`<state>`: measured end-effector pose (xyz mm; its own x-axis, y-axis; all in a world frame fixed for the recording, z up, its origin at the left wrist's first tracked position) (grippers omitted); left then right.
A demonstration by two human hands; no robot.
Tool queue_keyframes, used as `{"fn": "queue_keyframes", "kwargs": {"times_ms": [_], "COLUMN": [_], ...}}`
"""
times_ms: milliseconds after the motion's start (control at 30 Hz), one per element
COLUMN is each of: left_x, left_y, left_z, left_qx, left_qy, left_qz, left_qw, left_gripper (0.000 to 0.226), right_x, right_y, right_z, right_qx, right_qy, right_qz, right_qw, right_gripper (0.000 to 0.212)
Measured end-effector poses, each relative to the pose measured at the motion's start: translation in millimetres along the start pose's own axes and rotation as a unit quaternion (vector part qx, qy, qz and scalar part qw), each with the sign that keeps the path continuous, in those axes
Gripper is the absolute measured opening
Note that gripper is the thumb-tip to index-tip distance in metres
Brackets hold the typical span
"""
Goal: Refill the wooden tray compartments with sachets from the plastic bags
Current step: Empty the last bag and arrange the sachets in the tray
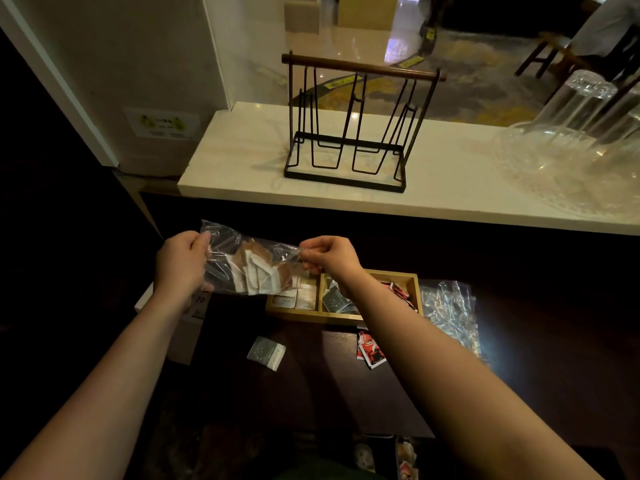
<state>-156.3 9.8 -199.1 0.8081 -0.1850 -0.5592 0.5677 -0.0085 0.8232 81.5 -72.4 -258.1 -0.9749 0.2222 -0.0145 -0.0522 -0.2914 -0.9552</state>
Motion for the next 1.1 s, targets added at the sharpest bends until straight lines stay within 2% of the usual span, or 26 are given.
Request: {"fn": "queue_keyframes", "kwargs": {"times_ms": [200, 700, 933, 1100], "left_x": [-0.4, -3.8, -5.0, -7.8], "left_y": [13.3, 43.7, 47.0, 59.9], "left_z": [-5.7, -4.4, -5.6, -0.1], "left_qx": [0.006, 0.064, 0.071, 0.109], "left_qy": [-0.024, -0.009, -0.013, 0.013], "left_qz": [-0.002, -0.067, -0.073, -0.092], "left_qw": [1.0, 0.996, 0.995, 0.99], "left_gripper": [0.037, 0.039, 0.039, 0.039], "right_x": [-3.7, -8.0, -11.3, -11.4], "right_y": [6.0, 8.3, 9.4, 6.8], "right_z": [-1.6, -2.1, -5.0, -3.8], "right_qx": [0.015, 0.024, 0.022, 0.01], "right_qy": [0.001, -0.015, -0.022, -0.027], "right_qz": [-0.011, -0.042, -0.05, -0.052], "right_qw": [1.0, 0.999, 0.998, 0.998], "right_gripper": [0.018, 0.026, 0.023, 0.021]}}
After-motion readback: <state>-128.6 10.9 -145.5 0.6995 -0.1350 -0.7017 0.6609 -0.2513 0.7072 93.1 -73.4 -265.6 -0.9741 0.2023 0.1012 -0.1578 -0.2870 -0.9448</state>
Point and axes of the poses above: each hand's wrist, its own z-axis away from the middle knuckle, its own x-axis out of the palm, y = z × x, the point moved 7 cm from there along -z, towards the middle knuckle, and after that the axes turned 6 degrees about -y, right-handed, at the moved point
